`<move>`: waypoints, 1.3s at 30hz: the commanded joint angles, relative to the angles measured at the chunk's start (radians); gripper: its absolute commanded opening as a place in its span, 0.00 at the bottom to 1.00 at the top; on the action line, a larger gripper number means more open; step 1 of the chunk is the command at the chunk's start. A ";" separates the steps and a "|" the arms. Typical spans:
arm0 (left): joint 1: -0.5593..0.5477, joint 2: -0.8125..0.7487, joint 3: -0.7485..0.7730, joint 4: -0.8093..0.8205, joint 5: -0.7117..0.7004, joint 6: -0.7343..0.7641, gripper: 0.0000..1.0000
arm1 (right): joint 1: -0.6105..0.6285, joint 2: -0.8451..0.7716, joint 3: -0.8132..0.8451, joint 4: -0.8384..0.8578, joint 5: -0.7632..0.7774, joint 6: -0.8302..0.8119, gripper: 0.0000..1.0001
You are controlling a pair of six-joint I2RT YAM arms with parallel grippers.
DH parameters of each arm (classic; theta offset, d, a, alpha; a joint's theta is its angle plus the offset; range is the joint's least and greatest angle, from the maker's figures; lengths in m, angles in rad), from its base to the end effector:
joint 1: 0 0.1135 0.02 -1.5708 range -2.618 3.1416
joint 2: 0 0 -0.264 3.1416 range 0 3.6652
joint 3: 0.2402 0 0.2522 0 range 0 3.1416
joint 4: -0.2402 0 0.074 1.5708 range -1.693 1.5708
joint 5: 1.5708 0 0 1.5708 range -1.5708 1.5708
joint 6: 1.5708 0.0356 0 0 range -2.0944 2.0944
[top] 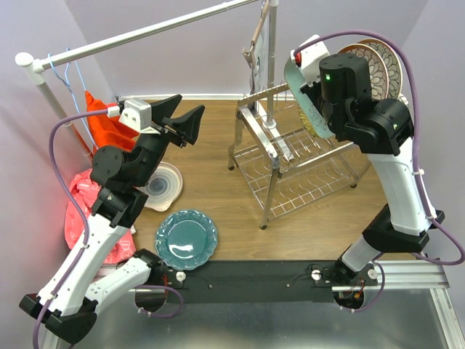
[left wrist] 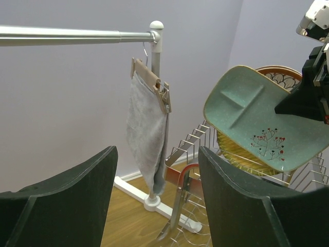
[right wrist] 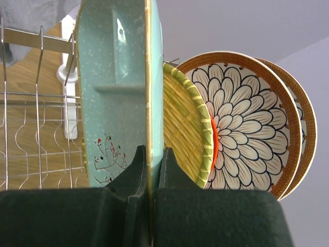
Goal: Load the plates into the dish rack
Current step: Insert the plate into the dish rack
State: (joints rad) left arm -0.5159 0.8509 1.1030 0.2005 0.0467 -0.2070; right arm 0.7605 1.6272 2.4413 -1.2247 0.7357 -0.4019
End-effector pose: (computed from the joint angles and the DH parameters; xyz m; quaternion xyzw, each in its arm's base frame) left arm 0.1442 -0.0837 0.4791 0.1011 0.5209 -0.3113 0.7884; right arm 0.1987 0.1560 0.5563 -0.2637 0.7605 -0.2048 0.5569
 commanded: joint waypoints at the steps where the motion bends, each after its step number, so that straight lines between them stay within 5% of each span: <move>1: 0.011 -0.015 -0.011 0.031 0.025 0.008 0.73 | 0.019 -0.004 0.030 0.060 0.047 0.008 0.00; 39: 0.042 0.005 -0.011 0.048 0.065 0.001 0.73 | 0.022 -0.015 -0.001 0.070 0.108 0.040 0.00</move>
State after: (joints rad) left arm -0.4831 0.8585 1.0950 0.2222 0.0906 -0.2070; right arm 0.7734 1.6333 2.4271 -1.2278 0.7746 -0.3672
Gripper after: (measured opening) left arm 0.727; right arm 0.080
